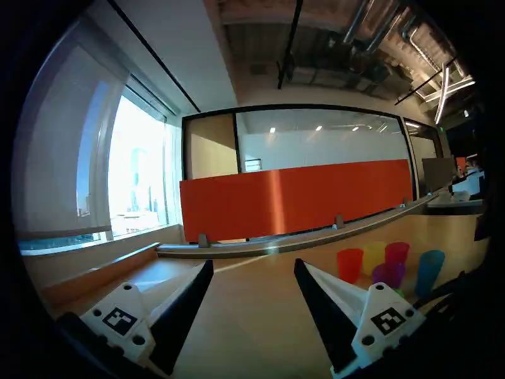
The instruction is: Pour water
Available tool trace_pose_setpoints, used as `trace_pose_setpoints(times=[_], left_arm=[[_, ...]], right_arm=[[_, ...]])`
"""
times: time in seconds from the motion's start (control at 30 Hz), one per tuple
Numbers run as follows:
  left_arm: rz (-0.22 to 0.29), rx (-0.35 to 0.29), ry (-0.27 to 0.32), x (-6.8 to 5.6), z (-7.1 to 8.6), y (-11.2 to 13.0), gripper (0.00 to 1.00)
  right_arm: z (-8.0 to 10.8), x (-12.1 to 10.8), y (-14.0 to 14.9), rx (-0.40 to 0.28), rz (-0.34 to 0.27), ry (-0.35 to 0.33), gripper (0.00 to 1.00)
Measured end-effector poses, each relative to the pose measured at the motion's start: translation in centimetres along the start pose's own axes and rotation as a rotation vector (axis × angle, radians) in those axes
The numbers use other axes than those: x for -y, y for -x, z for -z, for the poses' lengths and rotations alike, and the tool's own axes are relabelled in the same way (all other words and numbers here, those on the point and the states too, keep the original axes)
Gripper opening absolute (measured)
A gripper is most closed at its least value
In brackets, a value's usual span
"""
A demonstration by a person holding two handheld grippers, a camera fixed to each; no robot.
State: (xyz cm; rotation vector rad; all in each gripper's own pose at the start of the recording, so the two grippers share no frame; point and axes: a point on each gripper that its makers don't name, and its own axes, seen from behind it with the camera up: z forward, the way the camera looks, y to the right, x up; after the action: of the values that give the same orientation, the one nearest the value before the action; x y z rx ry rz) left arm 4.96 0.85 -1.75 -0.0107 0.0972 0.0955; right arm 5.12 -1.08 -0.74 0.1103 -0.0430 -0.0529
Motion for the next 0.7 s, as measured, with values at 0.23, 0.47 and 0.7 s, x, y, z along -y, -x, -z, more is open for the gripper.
trace_pose_setpoints(times=[0.23, 0.47, 0.7], left_arm=[[0.013, 0.019, -0.016, 0.3, -0.3, 1.5, 0.95], [0.035, 0.021, -0.032, 0.7, -0.4, 2.0, 0.95], [0.036, 0.031, -0.048, 1.0, -0.5, 2.7, 0.95]], right_arm=[[0.0, -0.2, 0.1, 0.009, -0.002, 0.007, 0.99], [0.0, -0.4, 0.3, 0.020, -0.007, 0.013, 0.99], [0.0, -0.3, 0.2, 0.021, -0.010, 0.010, 0.99]])
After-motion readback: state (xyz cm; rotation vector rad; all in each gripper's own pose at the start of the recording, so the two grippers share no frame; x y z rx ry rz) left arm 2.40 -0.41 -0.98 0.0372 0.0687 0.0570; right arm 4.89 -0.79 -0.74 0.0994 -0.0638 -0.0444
